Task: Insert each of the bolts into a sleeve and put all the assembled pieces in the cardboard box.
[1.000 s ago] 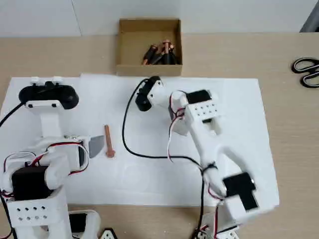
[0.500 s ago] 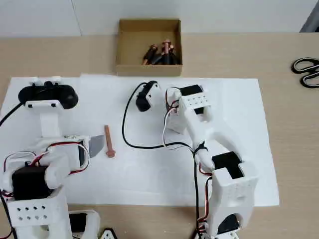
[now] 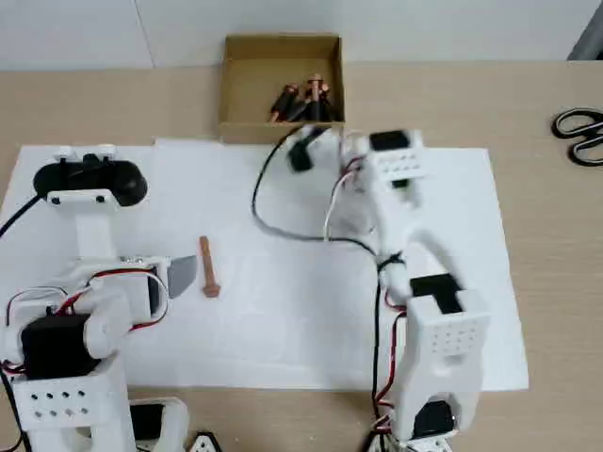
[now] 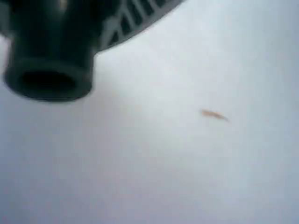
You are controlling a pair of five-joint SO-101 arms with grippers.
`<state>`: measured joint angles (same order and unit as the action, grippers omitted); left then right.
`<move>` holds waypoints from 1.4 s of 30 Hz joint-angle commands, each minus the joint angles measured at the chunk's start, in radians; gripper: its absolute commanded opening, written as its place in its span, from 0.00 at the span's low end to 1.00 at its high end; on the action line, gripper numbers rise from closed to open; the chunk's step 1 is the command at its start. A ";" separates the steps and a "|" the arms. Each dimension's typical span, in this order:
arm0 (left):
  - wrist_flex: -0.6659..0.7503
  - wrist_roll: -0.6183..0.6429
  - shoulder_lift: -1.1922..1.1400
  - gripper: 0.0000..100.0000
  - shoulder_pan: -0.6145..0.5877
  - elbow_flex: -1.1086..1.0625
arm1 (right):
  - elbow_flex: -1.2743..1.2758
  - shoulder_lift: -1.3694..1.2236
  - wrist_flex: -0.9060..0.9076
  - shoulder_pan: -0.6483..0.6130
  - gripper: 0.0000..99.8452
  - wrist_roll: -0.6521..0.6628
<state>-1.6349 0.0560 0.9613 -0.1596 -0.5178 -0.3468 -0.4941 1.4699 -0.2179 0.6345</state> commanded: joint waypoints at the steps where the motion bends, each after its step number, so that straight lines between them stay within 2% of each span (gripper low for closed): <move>1: -0.005 0.011 0.011 0.29 0.000 0.004 | -0.121 0.012 0.114 0.005 0.00 -0.144; 7: -0.005 0.011 0.011 0.29 0.000 0.004 | -0.120 -0.036 0.125 0.005 0.02 -0.318; 11: -0.005 0.011 0.011 0.29 0.000 0.004 | -0.120 -0.148 0.108 0.005 0.12 -0.390; 13: -0.005 0.011 0.011 0.29 0.000 0.004 | -0.124 -0.200 0.096 0.005 0.16 -0.404; 17: -0.005 0.011 0.011 0.29 0.000 0.004 | -0.124 -0.220 0.088 0.002 0.16 -0.404; 23: -0.005 0.011 0.011 0.29 0.000 0.004 | -0.123 -0.231 0.088 0.005 0.15 -0.399; 26: -0.005 0.008 0.011 0.29 0.000 0.004 | -0.123 -0.222 0.090 0.007 0.01 -0.400; 31: -0.003 0.006 -0.011 0.29 -0.005 0.004 | -0.164 -0.150 0.171 0.010 0.00 -0.400; 35: -0.006 0.006 -0.133 0.29 -0.005 0.010 | -0.172 -0.022 0.200 0.016 0.00 -0.400; 42: 0.034 -0.012 -0.540 0.29 0.000 0.116 | -0.157 0.148 0.205 0.015 0.00 -0.400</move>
<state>-1.6349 0.0545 0.5700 -0.1596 -0.4795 -0.4879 -0.4542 1.6617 -0.2041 0.2371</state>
